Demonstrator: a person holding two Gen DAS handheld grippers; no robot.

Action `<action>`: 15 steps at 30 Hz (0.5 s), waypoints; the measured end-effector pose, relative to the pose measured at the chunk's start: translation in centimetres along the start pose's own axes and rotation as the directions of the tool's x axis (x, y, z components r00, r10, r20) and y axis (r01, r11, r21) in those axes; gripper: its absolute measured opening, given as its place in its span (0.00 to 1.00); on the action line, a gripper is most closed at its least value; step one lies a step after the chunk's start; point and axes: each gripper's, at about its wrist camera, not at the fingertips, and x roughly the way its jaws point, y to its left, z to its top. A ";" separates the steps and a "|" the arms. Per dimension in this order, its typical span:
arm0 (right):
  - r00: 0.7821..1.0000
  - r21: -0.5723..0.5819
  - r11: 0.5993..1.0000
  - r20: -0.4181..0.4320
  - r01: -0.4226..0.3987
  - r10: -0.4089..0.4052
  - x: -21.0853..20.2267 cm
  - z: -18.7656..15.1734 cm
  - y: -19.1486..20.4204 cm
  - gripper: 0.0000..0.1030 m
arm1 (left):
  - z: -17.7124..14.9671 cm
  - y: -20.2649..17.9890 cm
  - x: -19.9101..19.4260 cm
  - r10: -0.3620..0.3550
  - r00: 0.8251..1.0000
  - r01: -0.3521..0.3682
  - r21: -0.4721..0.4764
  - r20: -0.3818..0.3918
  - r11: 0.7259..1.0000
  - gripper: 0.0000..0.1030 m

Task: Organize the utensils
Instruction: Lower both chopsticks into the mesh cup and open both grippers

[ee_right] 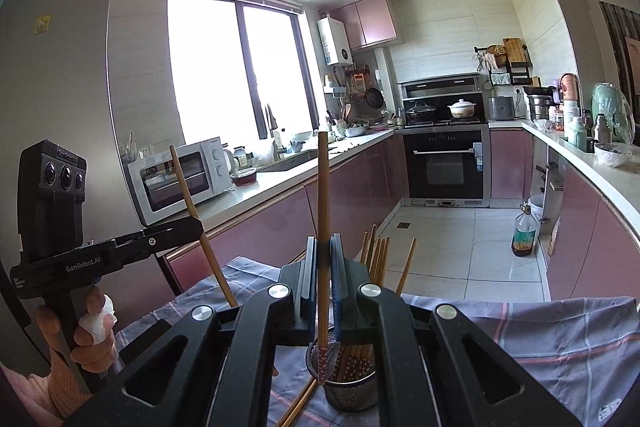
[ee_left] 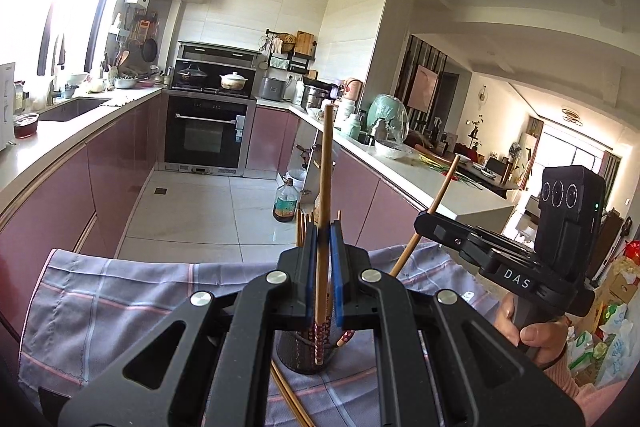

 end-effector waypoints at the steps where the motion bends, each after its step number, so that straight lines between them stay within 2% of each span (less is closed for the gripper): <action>1: 1.000 0.003 1.000 0.003 0.004 -0.004 0.2 0.1 -0.1 0.05 | 0.3 -0.2 0.2 0.001 1.000 -0.001 0.001 0.002 1.000 0.07; 9: 1.000 0.030 0.999 -0.006 0.028 -0.028 1.8 0.1 -1.1 0.05 | 0.3 -2.0 0.8 0.015 1.000 -0.015 0.011 0.012 1.000 0.07; 15: 0.999 0.041 0.998 -0.034 0.044 -0.043 3.0 -0.6 -1.5 0.05 | -0.6 -3.0 2.0 0.021 1.000 -0.021 0.016 -0.016 1.000 0.07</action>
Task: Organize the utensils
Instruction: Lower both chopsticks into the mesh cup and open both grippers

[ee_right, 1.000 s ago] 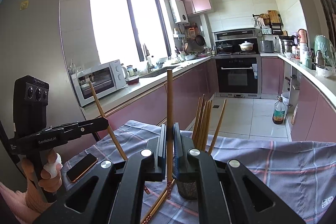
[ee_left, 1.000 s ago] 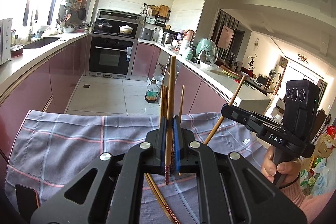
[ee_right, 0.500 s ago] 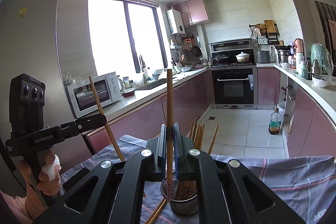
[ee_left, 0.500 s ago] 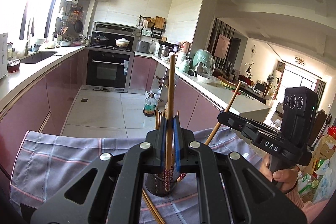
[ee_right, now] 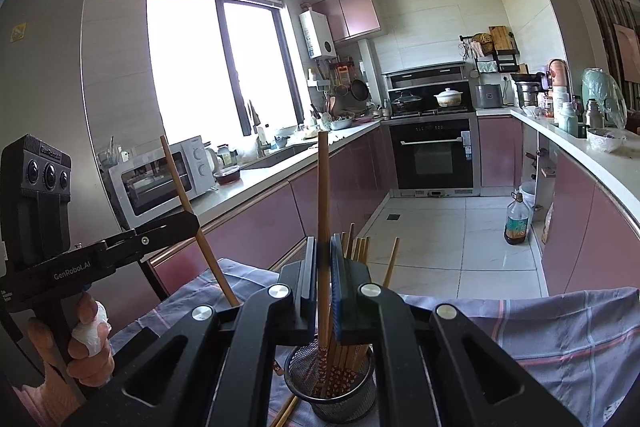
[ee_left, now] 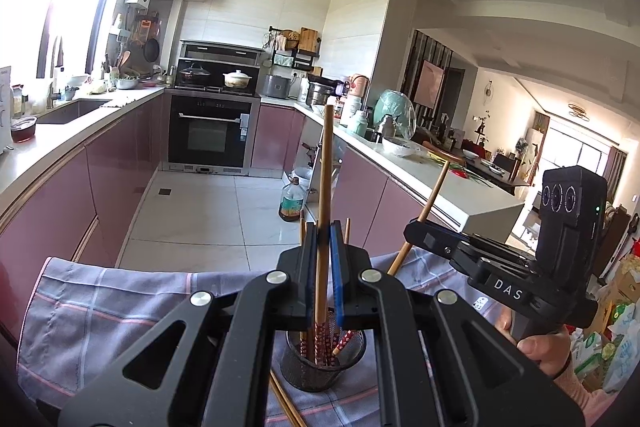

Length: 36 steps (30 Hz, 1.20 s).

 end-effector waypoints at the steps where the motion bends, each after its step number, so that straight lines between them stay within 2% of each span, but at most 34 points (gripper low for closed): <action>1: 1.000 0.001 1.000 -0.006 0.001 -0.001 0.2 0.1 0.1 0.05 | 0.0 -0.2 0.2 0.002 1.000 -0.002 0.000 -0.004 1.000 0.07; 14: 0.996 -0.001 1.000 -0.091 0.016 -0.017 2.8 -1.1 -0.4 0.05 | -1.0 -0.4 3.5 0.023 0.993 -0.022 0.014 -0.117 1.000 0.07; 24: 0.986 0.008 0.999 -0.163 0.032 -0.030 4.6 -2.2 -0.9 0.05 | -2.1 -0.4 6.6 0.056 0.966 -0.034 0.087 -0.254 0.996 0.07; 36: 0.977 0.028 0.996 -0.198 0.083 -0.076 6.3 -3.1 -1.7 0.09 | -2.5 2.1 9.0 0.056 0.955 -0.046 0.040 -0.290 0.998 0.07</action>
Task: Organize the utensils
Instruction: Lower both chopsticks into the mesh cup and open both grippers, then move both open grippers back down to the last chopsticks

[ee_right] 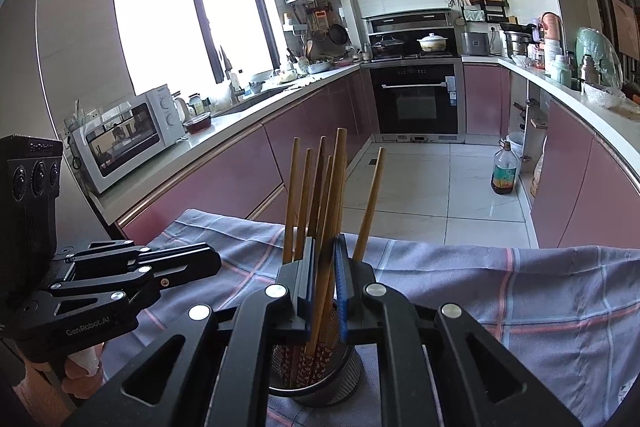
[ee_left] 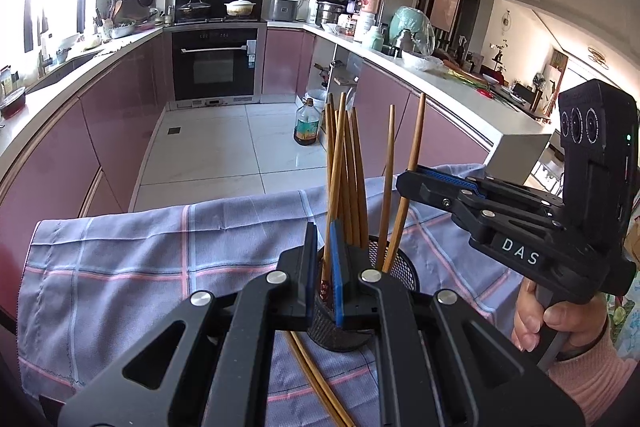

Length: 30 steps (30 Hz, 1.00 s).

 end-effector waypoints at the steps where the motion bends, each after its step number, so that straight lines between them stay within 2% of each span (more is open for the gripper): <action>1: 1.000 0.002 1.000 -0.001 -0.002 0.002 0.0 0.0 0.0 0.09 | -0.2 0.2 0.0 -0.001 1.000 0.001 -0.004 0.002 1.000 0.07; 6: 1.000 0.008 1.000 -0.005 -0.004 0.004 0.1 -0.1 -0.2 0.10 | -0.8 0.9 0.2 -0.003 1.000 0.003 -0.026 0.006 1.000 0.07; 10: 1.000 0.011 1.000 -0.001 -0.011 0.011 -0.2 -0.2 -0.3 0.14 | -1.8 1.6 0.0 -0.002 1.000 0.002 -0.047 0.007 0.999 0.10; 13: 1.000 0.009 1.000 0.000 -0.019 0.019 -0.6 -0.5 -0.1 0.16 | -2.4 2.3 -0.2 -0.005 1.000 0.006 -0.071 0.020 0.997 0.15; 15: 1.000 0.007 1.000 0.003 -0.026 0.026 -1.0 -0.6 0.0 0.22 | -2.8 2.7 -0.2 -0.006 1.000 0.008 -0.083 0.021 0.996 0.19; 18: 0.999 -0.013 0.999 0.004 -0.045 0.045 -1.9 -1.1 0.6 0.23 | -3.3 2.9 -0.5 0.006 1.000 -0.004 -0.085 0.024 0.996 0.23; 20: 0.998 -0.030 0.998 0.004 -0.061 0.061 -2.5 -1.4 1.1 0.24 | -3.9 2.8 -0.8 0.008 1.000 -0.006 -0.085 0.027 0.996 0.30; 22: 0.997 -0.048 0.995 0.002 -0.082 0.082 -3.2 -1.8 1.7 0.26 | -4.5 2.8 -1.0 0.010 1.000 -0.007 -0.081 0.028 0.997 0.31; 26: 0.991 -0.078 0.988 -0.019 -0.132 0.131 -4.2 -3.2 2.8 0.27 | -6.2 2.8 -1.0 0.023 1.000 -0.023 -0.071 0.002 0.997 0.32; 30: 0.984 -0.088 0.982 -0.075 -0.167 0.161 -4.0 -5.0 3.5 0.29 | -8.4 2.7 0.0 0.033 0.998 -0.036 -0.055 -0.054 0.998 0.32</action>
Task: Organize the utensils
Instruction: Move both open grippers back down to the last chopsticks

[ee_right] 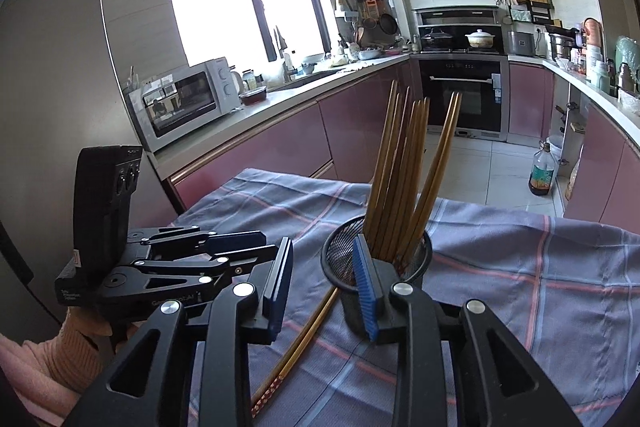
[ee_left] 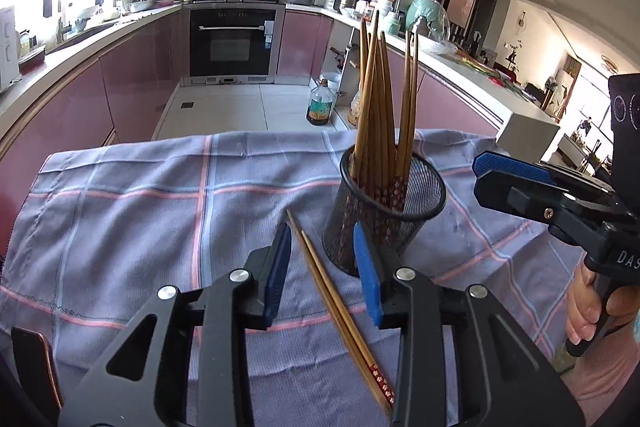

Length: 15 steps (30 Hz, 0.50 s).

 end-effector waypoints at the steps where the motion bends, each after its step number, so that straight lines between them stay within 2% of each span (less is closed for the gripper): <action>1: 1.000 -0.001 1.000 -0.014 -0.005 0.005 0.2 -0.4 0.1 0.29 | -0.5 0.0 0.3 0.003 1.000 -0.003 -0.001 -0.013 1.000 0.32; 7: 0.996 0.027 0.999 -0.084 -0.023 0.025 1.8 -2.9 0.3 0.30 | -3.5 0.7 2.1 0.010 0.996 -0.011 -0.021 -0.087 1.000 0.32; 15: 0.984 0.080 0.996 -0.172 -0.027 0.040 3.8 -5.4 0.0 0.36 | -5.6 0.9 3.7 0.014 0.990 -0.016 -0.017 -0.137 1.000 0.31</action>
